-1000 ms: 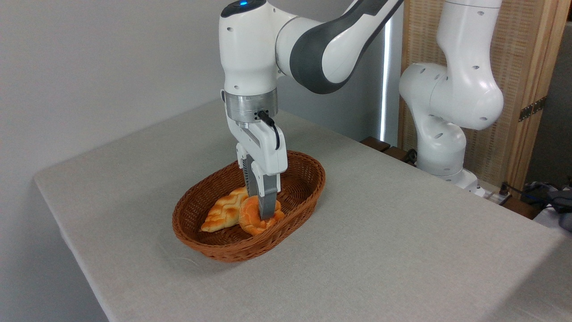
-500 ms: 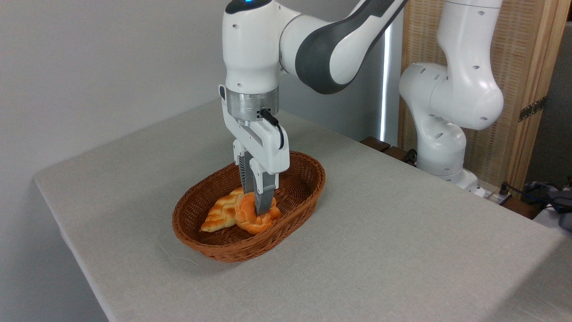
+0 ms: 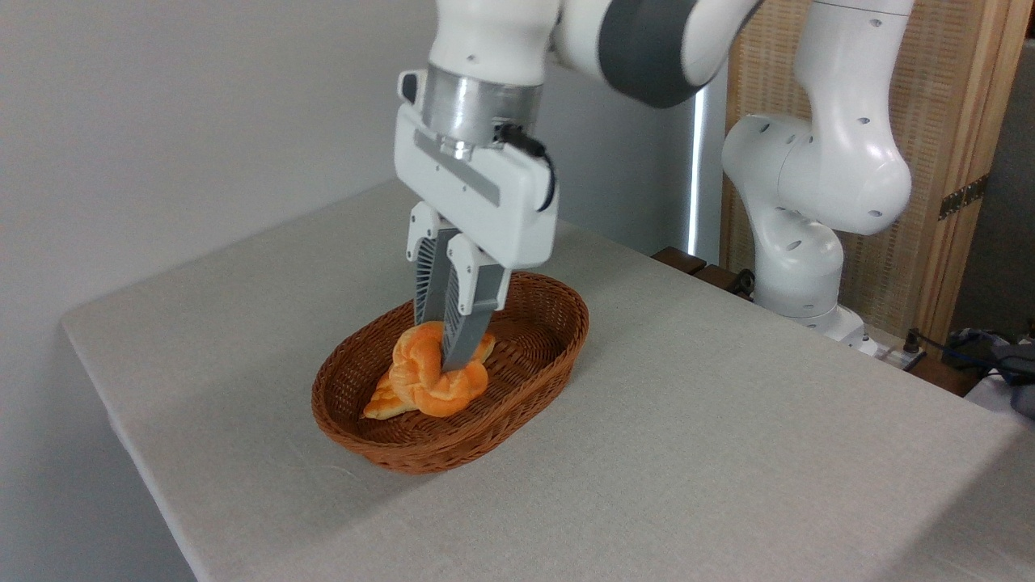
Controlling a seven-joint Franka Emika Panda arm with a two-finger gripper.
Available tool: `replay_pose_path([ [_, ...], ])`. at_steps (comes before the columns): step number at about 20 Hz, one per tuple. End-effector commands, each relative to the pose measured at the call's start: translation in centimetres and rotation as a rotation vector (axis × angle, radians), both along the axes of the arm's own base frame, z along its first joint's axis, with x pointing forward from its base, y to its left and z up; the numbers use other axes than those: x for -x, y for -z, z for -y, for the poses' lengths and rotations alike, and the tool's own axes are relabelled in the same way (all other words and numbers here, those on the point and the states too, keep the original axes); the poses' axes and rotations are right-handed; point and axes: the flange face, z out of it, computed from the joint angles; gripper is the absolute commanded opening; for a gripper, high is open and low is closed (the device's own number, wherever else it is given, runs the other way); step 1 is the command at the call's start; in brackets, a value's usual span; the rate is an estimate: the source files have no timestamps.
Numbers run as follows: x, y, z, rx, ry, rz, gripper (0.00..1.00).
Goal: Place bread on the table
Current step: 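Close the gripper on the bun and lift it out of the basket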
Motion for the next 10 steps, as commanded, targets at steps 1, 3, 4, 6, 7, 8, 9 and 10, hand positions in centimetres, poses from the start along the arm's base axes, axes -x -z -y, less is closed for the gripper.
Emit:
replay_pose_path([
  [1, 0.02, -1.15, -3.12, -0.105, 0.077, 0.034, 0.39],
  [3, 0.07, -1.12, -3.54, -0.173, 0.095, 0.027, 0.39],
  [4, 0.09, -1.1, -3.68, -0.209, 0.102, 0.022, 0.41],
  [6, 0.08, -1.0, -3.81, -0.246, 0.113, 0.014, 0.43],
  [7, 0.08, -1.0, -3.84, -0.255, 0.116, 0.013, 0.44],
  [8, 0.09, -0.94, -3.84, -0.278, 0.128, 0.01, 0.44],
  [9, 0.05, -0.87, -3.79, -0.289, 0.135, 0.008, 0.45],
  [10, -0.05, -0.76, -3.76, -0.326, 0.151, 0.003, 0.47],
])
